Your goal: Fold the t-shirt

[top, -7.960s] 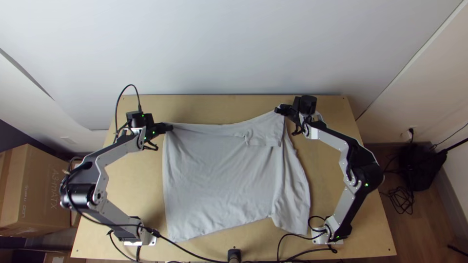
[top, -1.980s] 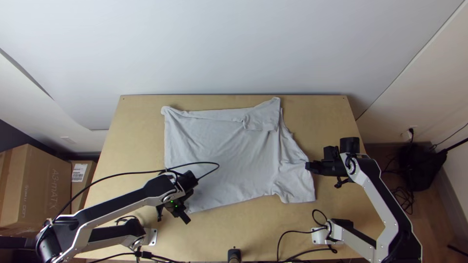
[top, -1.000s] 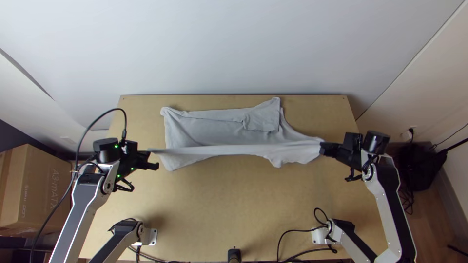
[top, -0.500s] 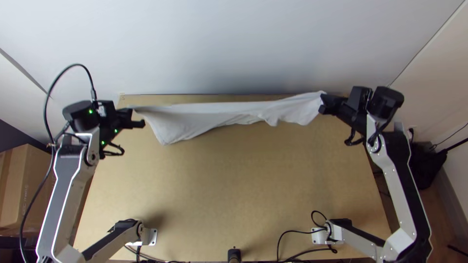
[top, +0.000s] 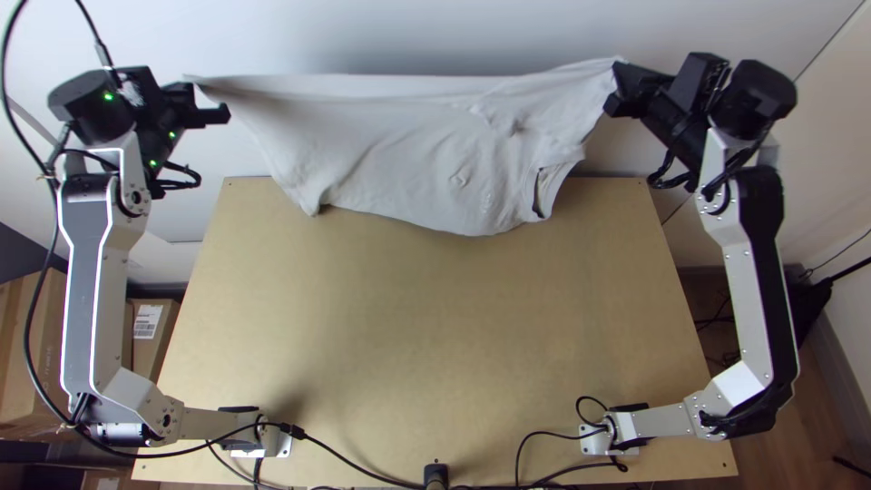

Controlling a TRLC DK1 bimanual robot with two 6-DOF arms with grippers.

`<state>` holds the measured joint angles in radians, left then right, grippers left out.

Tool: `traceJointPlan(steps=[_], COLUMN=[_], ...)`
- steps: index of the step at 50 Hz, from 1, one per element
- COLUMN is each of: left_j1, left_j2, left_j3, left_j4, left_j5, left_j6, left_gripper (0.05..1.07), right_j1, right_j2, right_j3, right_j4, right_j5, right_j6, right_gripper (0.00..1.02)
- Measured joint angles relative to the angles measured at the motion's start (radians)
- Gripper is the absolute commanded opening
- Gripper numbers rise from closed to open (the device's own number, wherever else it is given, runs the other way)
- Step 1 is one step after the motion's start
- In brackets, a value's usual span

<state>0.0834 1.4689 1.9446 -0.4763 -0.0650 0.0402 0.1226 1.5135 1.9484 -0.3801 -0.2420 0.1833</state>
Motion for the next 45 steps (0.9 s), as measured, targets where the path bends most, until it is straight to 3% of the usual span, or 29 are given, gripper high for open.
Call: traceJointPlan(steps=[13,33,45], left_j1=[0.000,0.000,0.002], left_j2=[-0.111,-0.674,-0.823], left_j3=[0.053,-0.156,-0.180], left_j4=[0.023,0.102,0.066], left_j5=[-0.040,-0.048,-0.031], left_j6=[-0.008,-0.043,-0.076], left_gripper=[0.08,0.08,0.08], right_j1=[0.054,0.061,0.061], right_j2=[-0.145,-0.659,-0.747], right_j3=[0.041,-0.129,-0.142], right_j4=[0.043,0.052,0.058], right_j5=[0.063,0.059,0.051], right_j6=[-0.006,-0.016,-0.003], right_gripper=[0.02,0.02,0.02])
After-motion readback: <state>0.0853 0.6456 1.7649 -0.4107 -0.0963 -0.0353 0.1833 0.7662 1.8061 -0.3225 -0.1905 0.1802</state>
